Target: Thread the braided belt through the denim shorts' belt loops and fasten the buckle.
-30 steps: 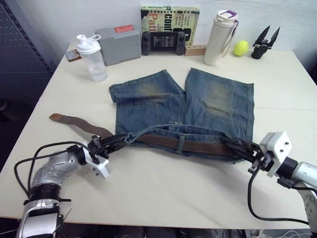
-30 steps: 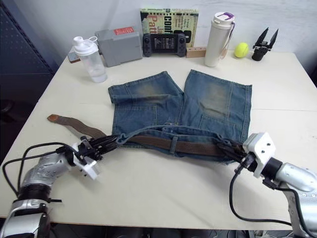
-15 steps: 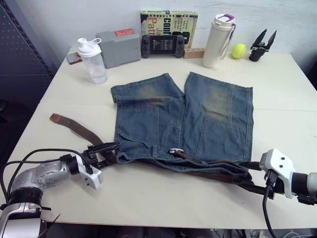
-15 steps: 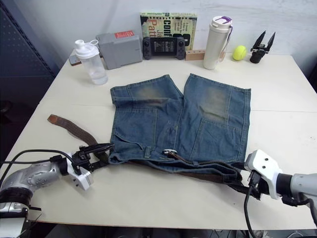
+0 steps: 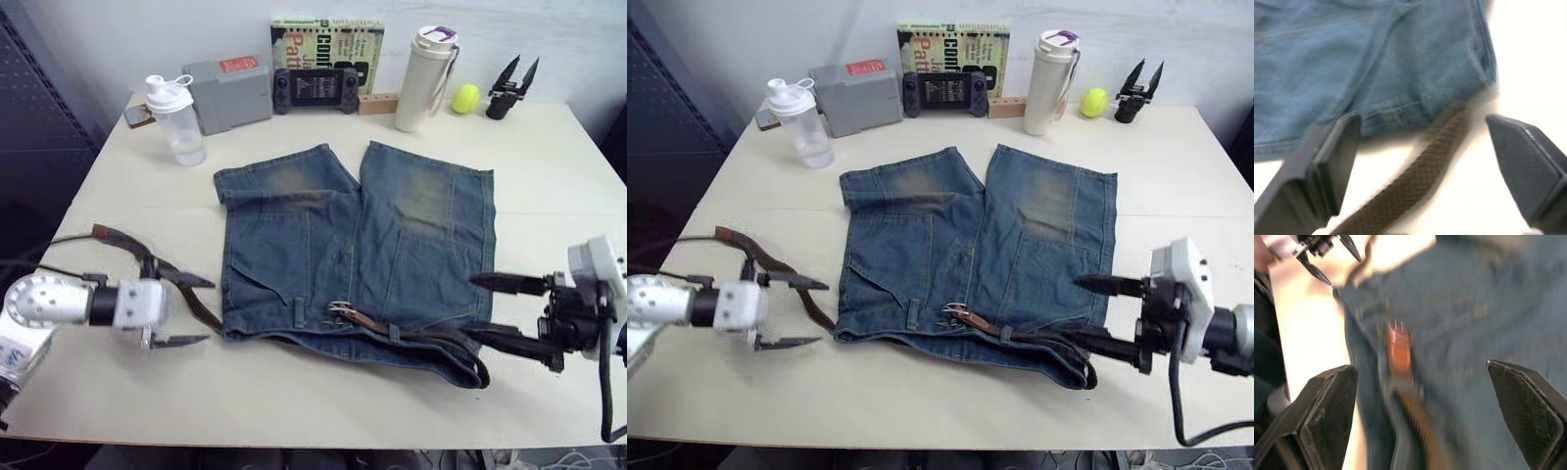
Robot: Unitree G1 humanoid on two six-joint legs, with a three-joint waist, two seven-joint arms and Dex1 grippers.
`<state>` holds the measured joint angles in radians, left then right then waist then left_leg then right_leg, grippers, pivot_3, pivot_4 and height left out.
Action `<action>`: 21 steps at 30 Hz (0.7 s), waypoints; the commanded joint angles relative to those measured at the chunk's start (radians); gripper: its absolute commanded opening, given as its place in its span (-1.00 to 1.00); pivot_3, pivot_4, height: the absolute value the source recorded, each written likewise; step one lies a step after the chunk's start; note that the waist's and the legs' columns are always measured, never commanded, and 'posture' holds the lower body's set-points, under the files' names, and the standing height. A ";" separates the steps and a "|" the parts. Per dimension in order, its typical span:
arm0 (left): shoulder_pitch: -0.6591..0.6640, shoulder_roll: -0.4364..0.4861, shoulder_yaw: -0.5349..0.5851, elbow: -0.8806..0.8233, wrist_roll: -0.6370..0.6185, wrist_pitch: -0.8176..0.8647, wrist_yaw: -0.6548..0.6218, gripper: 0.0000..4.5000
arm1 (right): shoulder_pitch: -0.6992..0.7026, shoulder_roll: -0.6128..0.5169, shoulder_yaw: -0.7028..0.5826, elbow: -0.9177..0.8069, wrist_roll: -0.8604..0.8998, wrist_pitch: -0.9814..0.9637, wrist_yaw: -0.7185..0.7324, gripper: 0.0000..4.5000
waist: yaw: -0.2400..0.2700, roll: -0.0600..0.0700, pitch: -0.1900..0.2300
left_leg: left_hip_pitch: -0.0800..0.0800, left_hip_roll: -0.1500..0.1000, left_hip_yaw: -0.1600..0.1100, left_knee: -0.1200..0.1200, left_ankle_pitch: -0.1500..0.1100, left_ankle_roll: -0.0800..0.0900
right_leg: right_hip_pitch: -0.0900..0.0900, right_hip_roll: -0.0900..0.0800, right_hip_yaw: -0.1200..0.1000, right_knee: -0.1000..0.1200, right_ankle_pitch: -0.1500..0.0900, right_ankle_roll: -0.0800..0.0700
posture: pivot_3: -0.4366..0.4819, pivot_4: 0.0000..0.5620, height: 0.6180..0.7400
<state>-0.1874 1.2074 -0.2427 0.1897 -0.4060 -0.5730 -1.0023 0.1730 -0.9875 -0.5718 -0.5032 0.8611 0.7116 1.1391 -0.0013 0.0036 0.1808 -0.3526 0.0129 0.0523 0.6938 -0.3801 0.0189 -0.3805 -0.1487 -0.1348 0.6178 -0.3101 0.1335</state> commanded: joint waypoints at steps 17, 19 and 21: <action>-0.513 -0.589 -0.017 0.407 0.204 0.659 0.197 1.00 | -0.540 0.241 0.526 0.352 -0.359 0.306 -0.687 0.82 | 0.017 -0.004 -0.003 | -0.009 -0.010 0.007 0.006 -0.001 0.001 | -0.009 0.000 0.000 0.005 0.000 0.000 | -0.05 -0.47 0.85; -0.530 -0.620 -0.016 0.457 0.236 0.662 0.192 0.74 | -0.550 0.247 0.549 0.368 -0.376 0.304 -0.675 0.59 | 0.020 -0.007 -0.006 | -0.008 -0.010 0.008 0.006 -0.001 0.001 | -0.007 -0.001 0.000 0.005 0.000 0.000 | -0.05 -0.47 0.85; -0.537 -0.636 -0.017 0.485 0.268 0.632 0.179 0.44 | -0.556 0.256 0.563 0.379 -0.395 0.306 -0.670 0.19 | 0.021 -0.009 -0.009 | -0.004 -0.010 0.008 0.006 -0.001 0.001 | -0.002 -0.001 0.000 0.004 0.000 0.001 | -0.05 -0.47 0.85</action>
<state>-0.7420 0.5789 -0.2342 0.6269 -0.2018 0.0627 -0.8149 -0.3900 -0.7373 -0.0414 -0.1427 0.4801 1.0033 0.4593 0.0201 -0.0054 0.1723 -0.3552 0.0036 0.0598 0.6990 -0.3809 0.0197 -0.3818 -0.1493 -0.1351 0.6215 -0.3098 0.1340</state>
